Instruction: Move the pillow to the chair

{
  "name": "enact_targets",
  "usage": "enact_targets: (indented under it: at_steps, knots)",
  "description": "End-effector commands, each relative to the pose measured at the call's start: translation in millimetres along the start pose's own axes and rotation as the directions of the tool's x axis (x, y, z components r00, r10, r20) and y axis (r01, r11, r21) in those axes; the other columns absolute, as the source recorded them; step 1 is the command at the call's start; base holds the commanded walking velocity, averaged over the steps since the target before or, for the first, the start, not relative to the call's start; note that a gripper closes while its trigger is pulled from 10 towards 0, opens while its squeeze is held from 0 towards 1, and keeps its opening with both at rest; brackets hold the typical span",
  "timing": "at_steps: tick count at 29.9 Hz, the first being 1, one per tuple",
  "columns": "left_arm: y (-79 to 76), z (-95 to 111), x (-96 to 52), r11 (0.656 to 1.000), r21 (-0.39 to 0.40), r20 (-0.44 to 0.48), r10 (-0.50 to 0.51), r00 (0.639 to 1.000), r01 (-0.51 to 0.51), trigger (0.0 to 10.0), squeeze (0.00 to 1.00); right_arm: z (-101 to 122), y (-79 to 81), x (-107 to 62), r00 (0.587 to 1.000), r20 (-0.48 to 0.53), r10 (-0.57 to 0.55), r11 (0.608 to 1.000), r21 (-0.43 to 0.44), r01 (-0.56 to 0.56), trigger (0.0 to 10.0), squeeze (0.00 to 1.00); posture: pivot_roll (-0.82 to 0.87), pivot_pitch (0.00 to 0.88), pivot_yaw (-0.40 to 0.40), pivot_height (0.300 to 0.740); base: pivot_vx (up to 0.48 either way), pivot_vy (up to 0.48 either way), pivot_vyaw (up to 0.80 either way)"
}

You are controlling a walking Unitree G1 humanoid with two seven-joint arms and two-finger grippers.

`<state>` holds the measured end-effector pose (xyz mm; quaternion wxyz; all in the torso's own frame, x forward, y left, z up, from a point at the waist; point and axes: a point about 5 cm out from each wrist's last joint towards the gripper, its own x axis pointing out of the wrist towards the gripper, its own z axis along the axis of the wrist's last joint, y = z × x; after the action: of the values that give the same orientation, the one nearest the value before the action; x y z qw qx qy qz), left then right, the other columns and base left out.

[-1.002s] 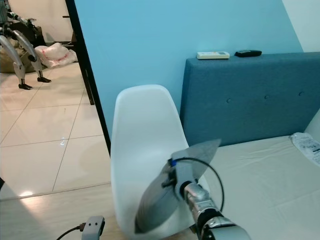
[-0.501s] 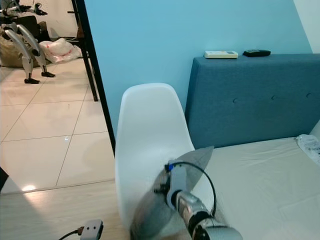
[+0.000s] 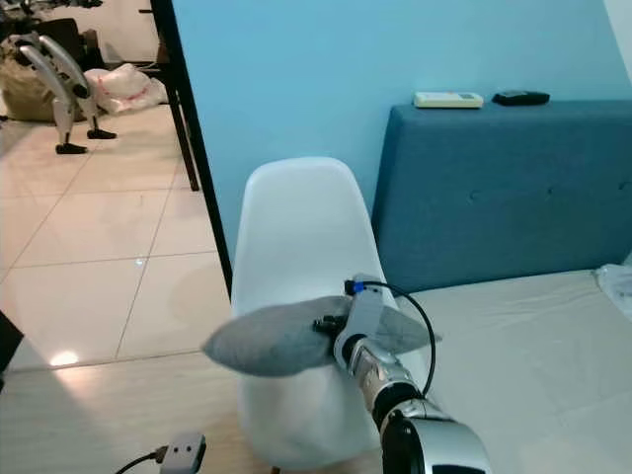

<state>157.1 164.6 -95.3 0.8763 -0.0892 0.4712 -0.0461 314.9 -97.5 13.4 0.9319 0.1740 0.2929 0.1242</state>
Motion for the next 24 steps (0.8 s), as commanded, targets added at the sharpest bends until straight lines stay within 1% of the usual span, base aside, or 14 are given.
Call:
enact_targets:
  at_steps: [1, 3, 6, 7, 11, 13, 16, 19, 22, 24]
  knots:
    - [-0.3, -3, -0.4, 1.0, 0.008, -0.01, -0.001, 1.0, 0.001, 10.0, 0.0, -8, -2.0, -1.3, 0.999, -0.019, -0.028, 0.998, -0.05, 0.027, 10.0, 0.0, 0.11, 0.0, -0.052, 0.65, 0.0, 0.0, 0.0]
    - [-0.8, -3, -0.3, 1.0, 0.009, -0.012, -0.003, 1.0, 0.003, 10.0, 0.0, -15, -4.6, -2.8, 0.998, -0.044, -0.049, 0.997, -0.059, 0.046, 10.0, 0.0, 0.11, 0.0, -0.052, 0.64, 0.0, 0.0, 0.0]
    - [-1.7, -4, -0.2, 1.0, 0.011, -0.013, -0.004, 1.0, 0.004, 10.0, 0.0, -22, -8.8, -5.0, 0.996, -0.064, -0.065, 0.997, -0.039, 0.063, 10.0, 0.0, 0.11, 0.0, -0.052, 0.625, 0.0, 0.0, 0.0]
    - [-1.7, -4, -0.2, 1.0, 0.011, -0.013, -0.004, 1.0, 0.004, 10.0, 0.0, -22, -8.8, -5.0, 0.996, -0.064, -0.065, 0.997, -0.039, 0.063, 10.0, 0.0, 0.11, 0.0, -0.052, 0.625, 0.0, 0.0, 0.0]
    - [-1.8, -4, -0.2, 1.0, 0.008, -0.012, -0.002, 1.0, 0.002, 10.0, 0.0, -28, -18.6, -8.8, 0.991, -0.091, -0.102, 0.995, -0.019, 0.101, 10.0, 0.0, 0.12, 0.0, -0.057, 0.605, 0.0, 0.0, 0.0]
    - [-1.7, -4, -0.2, 1.0, 0.006, -0.011, -0.001, 1.0, 0.001, 10.0, 0.0, -29, -20.6, -9.6, 0.989, -0.097, -0.113, 0.994, -0.018, 0.111, 10.0, 0.0, 0.12, 0.0, -0.06, 0.6, 0.0, 0.0, 0.0]
    - [-1.4, -4, -0.4, 1.0, -0.002, -0.008, 0.004, 1.0, -0.004, 10.0, 0.0, -36, -24.2, -11.6, 0.979, -0.138, -0.147, 0.989, -0.025, 0.145, 10.0, 0.0, 0.13, 0.0, -0.066, 0.585, 0.0, 0.0, 0.0]
    - [-1.0, -5, -0.7, 1.0, -0.007, -0.006, 0.007, 1.0, -0.007, 10.0, 0.0, -44, -23.8, -12.9, 0.968, -0.191, -0.165, 0.986, -0.046, 0.159, 10.0, 0.0, 0.14, 0.0, -0.069, 0.57, 0.0, 0.0, 0.0]
    - [-0.7, -5, -0.9, 1.0, -0.008, -0.005, 0.008, 1.0, -0.008, 10.0, 0.0, -48, -22.7, -13.3, 0.961, -0.217, -0.169, 0.986, -0.043, 0.164, 10.0, 0.0, 0.14, 0.0, -0.069, 0.56, 0.0, 0.0, 0.0]
    - [-0.2, -7, -1.5, 1.0, -0.01, -0.006, 0.009, 1.0, -0.009, 10.0, 0.0, -52, -19.1, -13.0, 0.958, -0.239, -0.16, 0.987, -0.007, 0.163, 10.0, 0.0, 0.15, 0.0, -0.069, 0.545, 0.0, 0.0, 0.0]
